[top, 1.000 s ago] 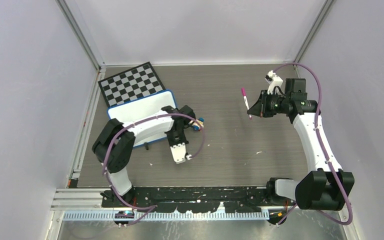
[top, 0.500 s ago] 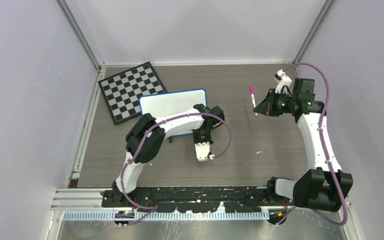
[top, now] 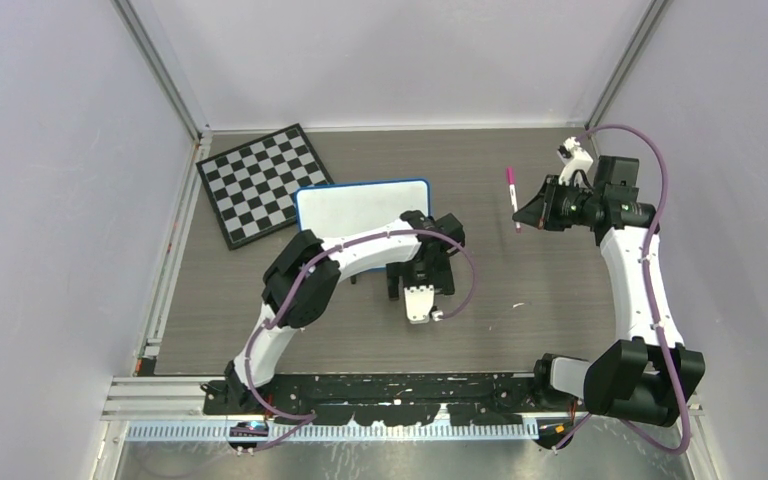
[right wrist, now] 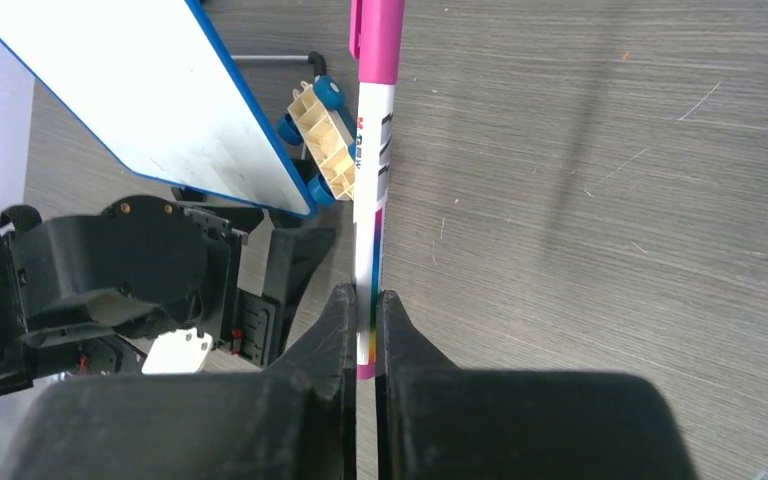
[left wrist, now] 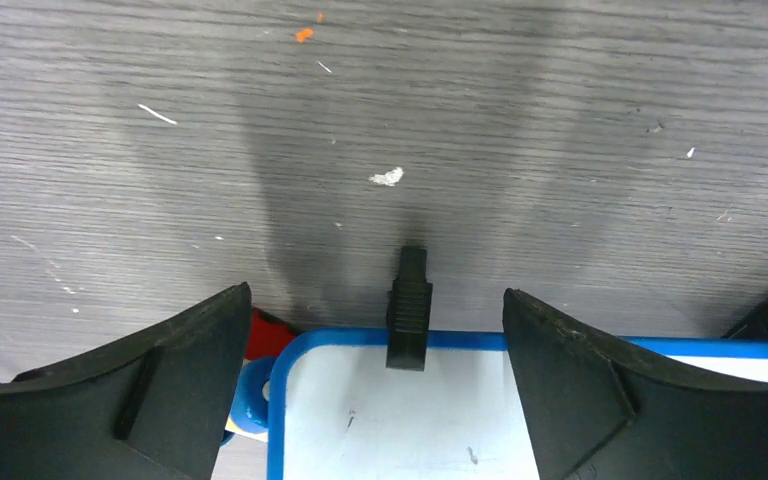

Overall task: Write a sentence on the whiteboard
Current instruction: Move the whiteboard stand to the center of the board.

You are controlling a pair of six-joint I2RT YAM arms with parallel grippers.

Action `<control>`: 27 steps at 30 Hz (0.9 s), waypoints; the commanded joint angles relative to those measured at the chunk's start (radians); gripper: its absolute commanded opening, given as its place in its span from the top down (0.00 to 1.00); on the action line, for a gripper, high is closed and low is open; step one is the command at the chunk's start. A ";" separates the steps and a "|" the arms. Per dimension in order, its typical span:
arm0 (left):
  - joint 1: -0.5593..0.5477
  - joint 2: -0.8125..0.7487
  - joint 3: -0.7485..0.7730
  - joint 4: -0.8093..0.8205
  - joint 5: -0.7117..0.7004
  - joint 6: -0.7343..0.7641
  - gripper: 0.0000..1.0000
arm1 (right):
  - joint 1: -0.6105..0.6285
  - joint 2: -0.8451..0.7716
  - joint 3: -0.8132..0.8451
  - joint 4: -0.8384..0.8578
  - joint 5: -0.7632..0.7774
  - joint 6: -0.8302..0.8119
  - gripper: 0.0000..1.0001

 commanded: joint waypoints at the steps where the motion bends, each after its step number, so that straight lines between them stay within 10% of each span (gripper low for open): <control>1: -0.043 -0.101 -0.004 -0.005 0.023 0.052 0.00 | -0.007 -0.022 0.069 0.035 -0.025 0.030 1.00; 16: -0.099 -0.426 0.064 -0.279 0.175 -0.958 0.00 | -0.003 0.086 0.319 -0.182 -0.174 -0.045 1.00; 27: 0.407 -0.770 -0.009 0.071 0.513 -1.763 0.00 | 0.361 0.171 0.483 -0.477 -0.207 -0.230 1.00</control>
